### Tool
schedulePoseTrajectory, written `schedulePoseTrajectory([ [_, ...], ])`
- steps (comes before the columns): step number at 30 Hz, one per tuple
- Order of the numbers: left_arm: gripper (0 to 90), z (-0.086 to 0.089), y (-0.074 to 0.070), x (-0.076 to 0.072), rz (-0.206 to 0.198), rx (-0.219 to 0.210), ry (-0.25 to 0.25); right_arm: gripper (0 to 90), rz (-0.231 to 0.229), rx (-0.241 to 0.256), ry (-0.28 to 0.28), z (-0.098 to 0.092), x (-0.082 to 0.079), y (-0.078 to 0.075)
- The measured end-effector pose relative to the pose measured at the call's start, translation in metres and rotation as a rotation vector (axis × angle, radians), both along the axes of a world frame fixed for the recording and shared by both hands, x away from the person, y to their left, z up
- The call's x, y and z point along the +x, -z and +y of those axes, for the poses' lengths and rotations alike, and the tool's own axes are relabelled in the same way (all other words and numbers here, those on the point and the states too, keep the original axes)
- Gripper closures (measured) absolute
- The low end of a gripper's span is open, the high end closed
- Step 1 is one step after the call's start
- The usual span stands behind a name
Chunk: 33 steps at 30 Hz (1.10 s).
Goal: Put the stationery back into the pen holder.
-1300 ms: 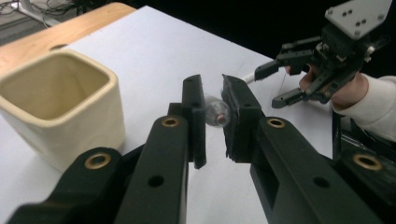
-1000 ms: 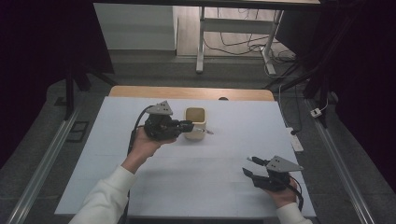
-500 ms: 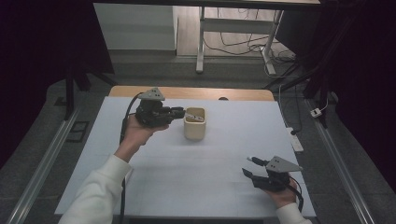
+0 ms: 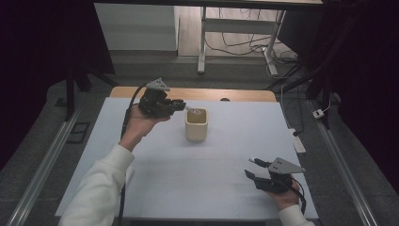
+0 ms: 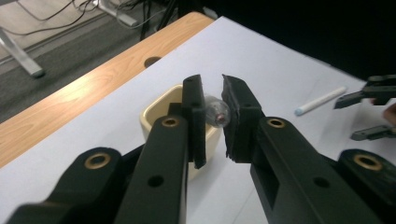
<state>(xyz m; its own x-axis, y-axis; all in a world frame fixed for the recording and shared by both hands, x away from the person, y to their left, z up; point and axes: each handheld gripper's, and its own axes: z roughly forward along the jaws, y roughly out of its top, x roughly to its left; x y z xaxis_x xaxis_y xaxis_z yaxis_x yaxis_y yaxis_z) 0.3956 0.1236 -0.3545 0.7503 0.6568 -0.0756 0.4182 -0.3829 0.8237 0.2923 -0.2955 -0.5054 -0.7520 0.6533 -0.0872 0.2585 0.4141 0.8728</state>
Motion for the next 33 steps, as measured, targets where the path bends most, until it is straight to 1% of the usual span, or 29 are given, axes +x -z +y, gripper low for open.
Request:
schedulePoseTrajectory([
  [2,78.9,-0.003,0.001,0.004,0.004,0.02,-0.004,39.0,0.0,-0.004,0.0,0.0,0.0,0.0],
  [7,78.9,-0.011,0.008,0.014,0.041,0.051,-0.01,38.6,-0.001,-0.005,0.003,-0.001,0.001,0.001],
  [9,78.8,-0.015,0.01,0.016,0.042,0.085,-0.014,38.6,0.001,-0.007,0.003,-0.001,0.0,0.001],
  [10,78.8,-0.016,0.012,0.017,0.042,0.09,-0.018,38.6,-0.001,-0.007,0.002,-0.001,0.0,0.001],
  [12,78.7,-0.018,0.013,0.018,0.05,0.09,-0.017,38.6,-0.003,-0.01,0.003,-0.001,0.0,0.001],
  [15,78.7,-0.021,0.014,0.019,0.05,0.102,-0.013,38.5,0.0,-0.01,0.004,-0.001,0.001,0.001],
  [24,78.6,-0.023,0.014,0.018,0.046,0.098,-0.007,38.5,0.0,-0.013,0.006,0.0,0.0,0.001],
  [26,78.3,-0.024,0.014,0.017,0.042,0.088,-0.006,38.5,0.0,-0.012,0.006,0.0,0.0,0.001],
  [27,77.9,-0.025,0.014,0.017,0.032,0.082,-0.004,38.5,0.001,-0.012,0.005,0.0,0.0,0.001],
  [28,75.4,-0.026,0.014,0.017,0.014,0.076,-0.011,38.5,0.001,-0.012,0.005,0.0,0.0,0.001],
  [29,67.1,-0.027,0.014,0.016,0.002,0.07,-0.018,38.5,0.001,-0.013,0.003,0.0,0.0,0.001],
  [30,57.6,-0.028,0.013,0.016,0.0,0.062,-0.02,38.4,0.001,-0.012,0.002,0.0,0.0,0.001],
  [31,51.9,-0.028,0.013,0.015,-0.003,0.057,-0.02,38.5,0.001,-0.013,0.001,0.0,0.0,0.002],
  [33,43.9,-0.028,0.012,0.012,-0.018,0.057,-0.027,38.4,0.001,-0.013,0.001,-0.001,0.001,0.002],
])
